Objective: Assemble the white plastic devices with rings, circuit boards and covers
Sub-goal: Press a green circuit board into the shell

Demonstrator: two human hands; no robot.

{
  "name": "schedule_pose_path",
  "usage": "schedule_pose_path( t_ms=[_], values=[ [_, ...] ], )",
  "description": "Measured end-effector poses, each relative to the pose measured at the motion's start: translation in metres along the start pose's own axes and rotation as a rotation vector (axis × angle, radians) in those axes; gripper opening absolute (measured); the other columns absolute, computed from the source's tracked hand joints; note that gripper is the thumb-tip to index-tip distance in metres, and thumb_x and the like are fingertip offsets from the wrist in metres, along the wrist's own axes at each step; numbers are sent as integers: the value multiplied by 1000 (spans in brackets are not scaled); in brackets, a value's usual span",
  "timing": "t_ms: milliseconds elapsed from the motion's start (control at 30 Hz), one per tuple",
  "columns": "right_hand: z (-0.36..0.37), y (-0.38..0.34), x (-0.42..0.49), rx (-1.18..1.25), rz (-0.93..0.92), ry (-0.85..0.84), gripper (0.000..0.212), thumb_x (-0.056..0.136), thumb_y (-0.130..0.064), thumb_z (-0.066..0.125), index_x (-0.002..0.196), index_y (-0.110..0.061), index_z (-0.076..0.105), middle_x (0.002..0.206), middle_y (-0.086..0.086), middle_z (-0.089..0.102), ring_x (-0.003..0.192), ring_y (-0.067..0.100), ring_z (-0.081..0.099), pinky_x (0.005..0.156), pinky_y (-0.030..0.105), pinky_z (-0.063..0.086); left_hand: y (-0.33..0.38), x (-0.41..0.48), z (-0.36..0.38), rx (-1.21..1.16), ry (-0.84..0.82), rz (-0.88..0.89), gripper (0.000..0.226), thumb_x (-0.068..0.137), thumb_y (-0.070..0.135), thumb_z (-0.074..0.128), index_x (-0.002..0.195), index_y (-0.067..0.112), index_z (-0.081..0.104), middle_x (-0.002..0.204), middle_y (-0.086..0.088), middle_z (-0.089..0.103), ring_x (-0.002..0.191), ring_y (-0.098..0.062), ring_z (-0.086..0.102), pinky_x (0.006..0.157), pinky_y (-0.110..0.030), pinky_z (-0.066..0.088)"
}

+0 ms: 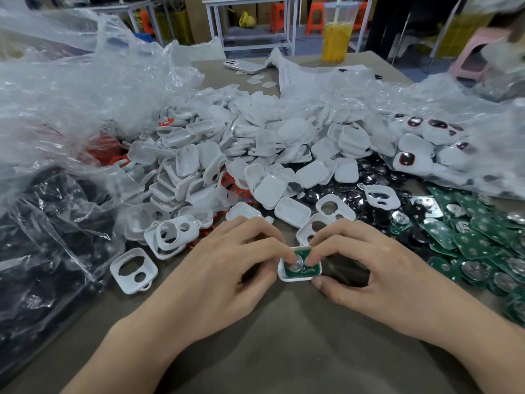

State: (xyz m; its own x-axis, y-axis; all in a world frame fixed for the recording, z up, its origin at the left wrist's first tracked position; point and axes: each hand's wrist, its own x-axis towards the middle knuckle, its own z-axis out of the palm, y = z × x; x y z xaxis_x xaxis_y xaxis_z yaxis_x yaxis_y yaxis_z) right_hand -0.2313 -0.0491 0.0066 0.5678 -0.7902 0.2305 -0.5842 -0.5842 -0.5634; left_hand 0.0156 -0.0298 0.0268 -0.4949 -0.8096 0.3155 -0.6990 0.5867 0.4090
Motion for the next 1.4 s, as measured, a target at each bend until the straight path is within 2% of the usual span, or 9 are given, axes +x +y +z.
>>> schedule_pose_path(
  t_ms=[300,467,533,667,933,1067,1233,1333,1400],
  values=[
    [-5,-3,1,57,33,53,23,87,-60,61,107,-48,60,122,-27,54,111,3,59,89,15,43,-2,1,2,-46,65,-13,25,99,20,48,110,30,69,112,19,60,106,-14,60,86,-31,47],
    [-13,3,5,-142,86,456,18,98,-32,55,111,-33,66,114,-19,61,109,7,56,98,21,38,-7,0,3,-21,146,-90,27,96,17,50,111,32,66,114,21,59,108,-11,59,85,-30,48],
    [-15,9,7,-297,227,539,27,99,-27,54,122,-24,67,126,-4,62,118,21,52,107,32,34,-8,1,4,-11,159,-108,28,95,16,51,111,32,67,112,21,59,106,-10,58,83,-26,46],
    [-14,11,10,-427,520,341,43,95,-37,56,137,-26,57,143,1,53,131,27,43,112,43,28,-10,2,6,-11,178,-153,29,94,17,50,111,32,68,110,23,58,105,-6,55,81,-20,41],
    [-13,10,8,-383,471,420,23,92,-27,65,114,-21,68,111,-1,68,110,29,54,98,44,41,-10,2,6,-21,190,-173,28,95,19,49,111,32,69,110,24,59,110,-3,53,89,-19,42],
    [-14,12,7,-340,436,457,20,93,-25,65,113,-25,67,105,-7,65,102,18,46,91,30,35,-12,2,7,-35,188,-172,29,97,10,55,112,31,69,111,23,59,108,-4,54,85,-19,40],
    [-18,6,7,99,386,601,13,96,-39,58,107,-41,65,101,-26,66,96,-3,60,78,7,39,-8,3,5,-57,252,-153,25,97,23,49,111,35,67,108,28,58,101,-1,56,81,-9,38],
    [-22,-5,14,702,355,565,17,92,-39,61,104,-38,73,96,-8,77,89,12,74,76,22,59,-1,4,4,-105,337,-125,20,100,34,48,111,35,65,105,29,60,104,-2,59,86,-7,40],
    [-23,-12,17,945,332,489,22,85,-36,66,102,-32,78,94,6,78,88,24,76,74,22,60,2,5,5,-121,358,-112,17,100,37,50,112,38,62,104,28,61,103,1,60,86,-6,40]
  ],
)
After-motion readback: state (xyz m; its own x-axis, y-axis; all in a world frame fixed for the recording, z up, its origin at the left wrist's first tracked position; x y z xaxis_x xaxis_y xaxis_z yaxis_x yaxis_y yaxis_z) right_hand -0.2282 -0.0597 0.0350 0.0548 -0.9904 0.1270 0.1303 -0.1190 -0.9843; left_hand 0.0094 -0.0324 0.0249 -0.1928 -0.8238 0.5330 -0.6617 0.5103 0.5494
